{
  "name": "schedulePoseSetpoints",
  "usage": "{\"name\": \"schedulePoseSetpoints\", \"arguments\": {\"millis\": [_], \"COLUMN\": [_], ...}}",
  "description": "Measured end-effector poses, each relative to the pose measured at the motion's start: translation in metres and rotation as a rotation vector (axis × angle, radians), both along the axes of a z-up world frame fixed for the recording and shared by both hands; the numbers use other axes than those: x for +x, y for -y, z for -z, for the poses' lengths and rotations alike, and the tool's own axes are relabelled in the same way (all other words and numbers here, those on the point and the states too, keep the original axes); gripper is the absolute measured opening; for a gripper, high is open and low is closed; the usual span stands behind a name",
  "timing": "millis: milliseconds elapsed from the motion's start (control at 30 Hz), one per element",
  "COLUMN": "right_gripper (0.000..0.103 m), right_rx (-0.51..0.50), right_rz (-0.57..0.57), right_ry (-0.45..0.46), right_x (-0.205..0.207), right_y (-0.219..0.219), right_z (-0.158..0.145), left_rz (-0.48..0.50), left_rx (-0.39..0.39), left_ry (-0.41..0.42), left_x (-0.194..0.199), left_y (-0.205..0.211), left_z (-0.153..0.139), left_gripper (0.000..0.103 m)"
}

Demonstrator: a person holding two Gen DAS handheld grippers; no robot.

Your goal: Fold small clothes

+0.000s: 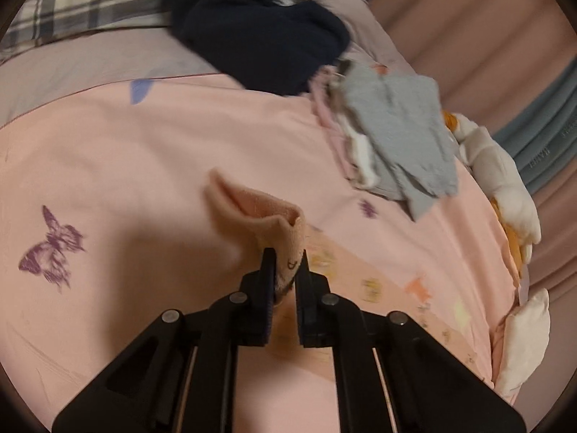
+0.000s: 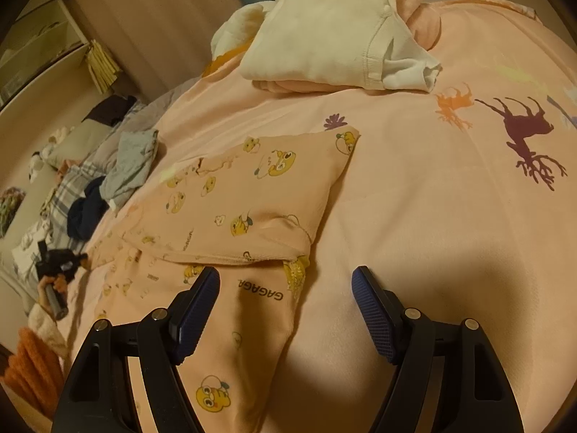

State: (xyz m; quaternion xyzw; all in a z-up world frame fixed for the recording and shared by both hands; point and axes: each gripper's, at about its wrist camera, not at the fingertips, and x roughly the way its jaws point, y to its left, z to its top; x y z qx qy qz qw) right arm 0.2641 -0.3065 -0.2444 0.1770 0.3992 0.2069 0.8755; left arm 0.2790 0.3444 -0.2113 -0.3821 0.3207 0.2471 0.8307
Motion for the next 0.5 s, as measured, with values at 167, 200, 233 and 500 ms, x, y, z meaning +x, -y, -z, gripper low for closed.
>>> {"name": "schedulePoseSetpoints", "arguments": {"millis": [167, 200, 233, 500], "right_gripper": [0.076, 0.076, 0.076, 0.076], "right_rx": [0.067, 0.093, 0.116, 0.283], "right_rz": [0.029, 0.035, 0.041, 0.052], "right_ry": [-0.012, -0.014, -0.011, 0.02], "right_x": [-0.001, -0.001, -0.002, -0.009], "right_y": [0.008, 0.012, 0.015, 0.039], "right_z": [-0.001, -0.002, -0.003, -0.007], "left_rz": [0.237, 0.296, 0.333, 0.744], "left_rx": [0.122, 0.161, 0.186, 0.025], "left_ry": [0.04, 0.064, 0.085, 0.129], "left_x": [0.038, 0.043, 0.047, 0.094], "left_y": [0.09, 0.121, 0.144, 0.314], "left_z": [-0.035, -0.043, -0.048, -0.04], "left_gripper": [0.007, 0.007, 0.007, 0.012]}}
